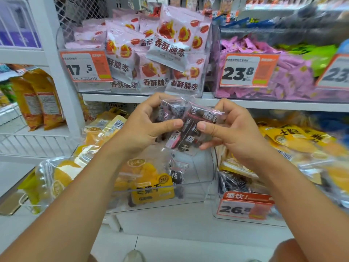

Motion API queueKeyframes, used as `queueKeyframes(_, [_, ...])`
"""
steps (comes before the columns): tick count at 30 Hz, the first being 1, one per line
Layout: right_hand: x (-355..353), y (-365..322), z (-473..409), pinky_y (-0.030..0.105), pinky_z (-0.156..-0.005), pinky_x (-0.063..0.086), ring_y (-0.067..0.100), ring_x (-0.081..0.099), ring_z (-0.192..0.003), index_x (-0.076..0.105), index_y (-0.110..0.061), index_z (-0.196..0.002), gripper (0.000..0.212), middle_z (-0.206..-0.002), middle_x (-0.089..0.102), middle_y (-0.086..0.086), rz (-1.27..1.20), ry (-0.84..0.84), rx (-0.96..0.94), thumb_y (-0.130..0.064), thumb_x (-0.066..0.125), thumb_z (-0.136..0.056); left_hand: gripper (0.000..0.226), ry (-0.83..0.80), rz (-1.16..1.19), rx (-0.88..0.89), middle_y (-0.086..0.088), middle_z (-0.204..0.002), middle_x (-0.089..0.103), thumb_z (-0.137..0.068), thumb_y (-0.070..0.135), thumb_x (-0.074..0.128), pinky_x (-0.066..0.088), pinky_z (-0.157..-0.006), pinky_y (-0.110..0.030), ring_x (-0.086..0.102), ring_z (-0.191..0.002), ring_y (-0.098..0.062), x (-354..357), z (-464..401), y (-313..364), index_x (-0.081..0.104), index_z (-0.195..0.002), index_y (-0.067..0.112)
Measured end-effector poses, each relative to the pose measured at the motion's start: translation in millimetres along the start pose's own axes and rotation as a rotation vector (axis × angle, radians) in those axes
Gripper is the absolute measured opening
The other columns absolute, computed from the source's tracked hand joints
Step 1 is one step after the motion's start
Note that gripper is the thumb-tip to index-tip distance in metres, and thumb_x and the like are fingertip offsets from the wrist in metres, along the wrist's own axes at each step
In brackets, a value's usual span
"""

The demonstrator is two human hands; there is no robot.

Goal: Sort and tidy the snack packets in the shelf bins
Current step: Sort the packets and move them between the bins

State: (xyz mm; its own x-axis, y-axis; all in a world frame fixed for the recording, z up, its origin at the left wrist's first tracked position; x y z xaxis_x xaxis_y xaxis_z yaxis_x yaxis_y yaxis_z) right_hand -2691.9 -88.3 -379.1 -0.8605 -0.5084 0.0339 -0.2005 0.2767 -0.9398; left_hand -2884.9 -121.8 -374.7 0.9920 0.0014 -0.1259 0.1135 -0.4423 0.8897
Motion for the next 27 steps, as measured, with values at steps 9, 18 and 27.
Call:
queueKeyframes(9, [-8, 20, -20, 0.032, -0.088, 0.052, 0.015, 0.061, -0.096, 0.064, -0.033, -0.127, 0.047, -0.102, 0.060, -0.005, 0.921, 0.007, -0.208, -0.013, 0.076, -0.086, 0.029, 0.280, -0.686, 0.103, 0.005, -0.110, 0.049, -0.090, 0.023, 0.073, 0.033, -0.080, -0.002, 0.047, -0.092, 0.006, -28, 2, -4, 0.054, -0.109, 0.034])
queueKeyframes(18, [42, 51, -84, 0.041, -0.076, 0.051, 0.037, 0.066, -0.099, 0.063, -0.005, -0.101, 0.020, -0.108, 0.064, 0.017, 1.647, -0.087, 0.099, 0.007, 0.057, -0.086, 0.027, 0.335, -0.821, 0.167, 0.009, -0.118, 0.040, -0.088, 0.022, 0.075, 0.035, -0.079, -0.019, 0.046, -0.094, -0.006, -31, 1, -10, 0.058, -0.109, 0.024])
queueKeyframes(27, [50, 57, -59, 0.036, -0.070, 0.035, 0.039, 0.062, -0.110, 0.044, -0.002, -0.125, 0.033, -0.122, 0.058, 0.018, 1.820, -0.122, 0.104, -0.003, 0.051, -0.093, 0.032, 0.107, -0.813, 0.111, 0.010, -0.116, 0.047, -0.084, 0.026, 0.078, 0.032, -0.082, 0.000, 0.047, -0.098, -0.004, -32, 1, -14, 0.061, -0.112, 0.028])
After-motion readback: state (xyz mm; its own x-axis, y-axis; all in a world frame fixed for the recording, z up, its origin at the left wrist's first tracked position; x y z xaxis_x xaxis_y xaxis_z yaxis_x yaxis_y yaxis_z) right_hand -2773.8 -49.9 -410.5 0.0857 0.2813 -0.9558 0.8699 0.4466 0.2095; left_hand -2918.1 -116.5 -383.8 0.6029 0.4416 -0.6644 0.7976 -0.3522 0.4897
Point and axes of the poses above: each hand's wrist, its own z-axis away from the middle knuckle, its own x-axis out of the palm, y = z × x, the point moved 3 cm from there along -z, towards the middle knuckle
